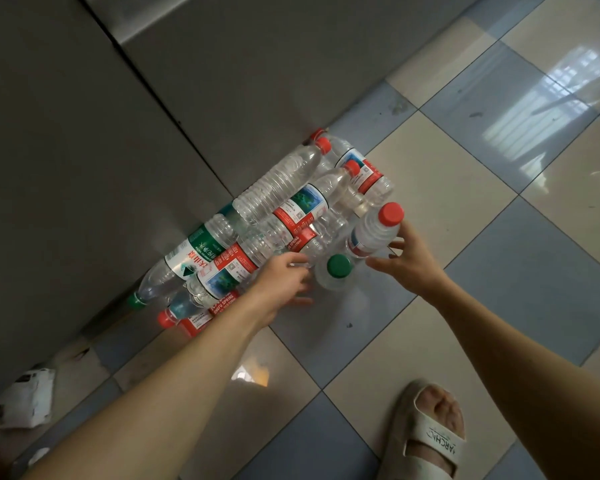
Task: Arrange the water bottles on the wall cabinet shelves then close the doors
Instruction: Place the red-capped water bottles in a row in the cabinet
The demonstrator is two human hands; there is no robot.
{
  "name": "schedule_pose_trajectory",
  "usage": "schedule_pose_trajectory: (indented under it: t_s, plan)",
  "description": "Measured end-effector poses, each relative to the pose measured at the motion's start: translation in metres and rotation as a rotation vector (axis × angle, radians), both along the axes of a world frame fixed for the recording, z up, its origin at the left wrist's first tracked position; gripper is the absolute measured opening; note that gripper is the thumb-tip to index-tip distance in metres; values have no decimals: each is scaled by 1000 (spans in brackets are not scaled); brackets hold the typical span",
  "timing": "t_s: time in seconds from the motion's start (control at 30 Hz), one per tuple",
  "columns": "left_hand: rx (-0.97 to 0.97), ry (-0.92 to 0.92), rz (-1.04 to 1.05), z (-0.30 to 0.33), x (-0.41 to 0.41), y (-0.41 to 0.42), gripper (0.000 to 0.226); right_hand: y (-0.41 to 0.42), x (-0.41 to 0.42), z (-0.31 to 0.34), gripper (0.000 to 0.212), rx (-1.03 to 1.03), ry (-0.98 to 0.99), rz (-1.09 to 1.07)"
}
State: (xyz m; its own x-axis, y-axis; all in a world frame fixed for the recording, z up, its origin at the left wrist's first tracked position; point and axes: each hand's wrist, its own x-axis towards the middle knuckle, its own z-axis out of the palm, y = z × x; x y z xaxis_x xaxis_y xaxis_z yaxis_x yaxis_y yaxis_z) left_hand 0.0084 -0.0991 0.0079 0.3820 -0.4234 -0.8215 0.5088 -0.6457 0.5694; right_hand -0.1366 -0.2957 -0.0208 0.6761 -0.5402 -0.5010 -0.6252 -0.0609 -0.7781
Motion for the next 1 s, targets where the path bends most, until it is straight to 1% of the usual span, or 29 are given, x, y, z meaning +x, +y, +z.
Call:
schedule_pose_trajectory:
  t_s: [0.03,0.07,0.1,0.13,0.2,0.27,0.37,0.47,0.57,0.63,0.67,0.77,0.87,1.0]
  plan:
    - [-40,-123,-85,-5,-5,7,54,0,0,-3,90,1,9,-1]
    - [-95,-199,-162,-10,-12,12,69,1,1,-6,90,2,9,-3]
    - [-142,-234,-214,-12,-18,14,81,1,3,-9,90,5,4,-5]
    - [-173,-276,-256,-15,-24,13,90,2,6,-11,88,12,-7,-5]
    - [-183,-419,-310,-19,-34,5,96,4,11,-15,83,20,-35,-11]
    - [-193,-488,-269,-23,-38,-5,89,7,14,-20,77,19,-61,-51]
    - [-200,-477,-194,-28,-38,-11,73,10,15,-26,72,2,-86,-113]
    - [-203,-460,-152,-27,-35,-7,68,11,12,-23,72,8,-88,-126]
    - [-157,-439,-81,-12,-29,6,57,14,9,-7,74,14,-68,-91]
    - [-125,-423,-47,10,-26,15,53,18,10,14,74,20,-52,-70]
    - [-116,-410,-27,25,-25,20,55,20,11,28,74,25,-44,-57]
    - [-87,-397,34,83,-22,33,74,30,18,86,76,42,-46,-2]
    - [-69,-436,119,155,-18,46,74,43,28,161,74,60,-55,77]
    - [-81,-485,237,272,-11,69,75,64,46,283,70,59,-94,199]
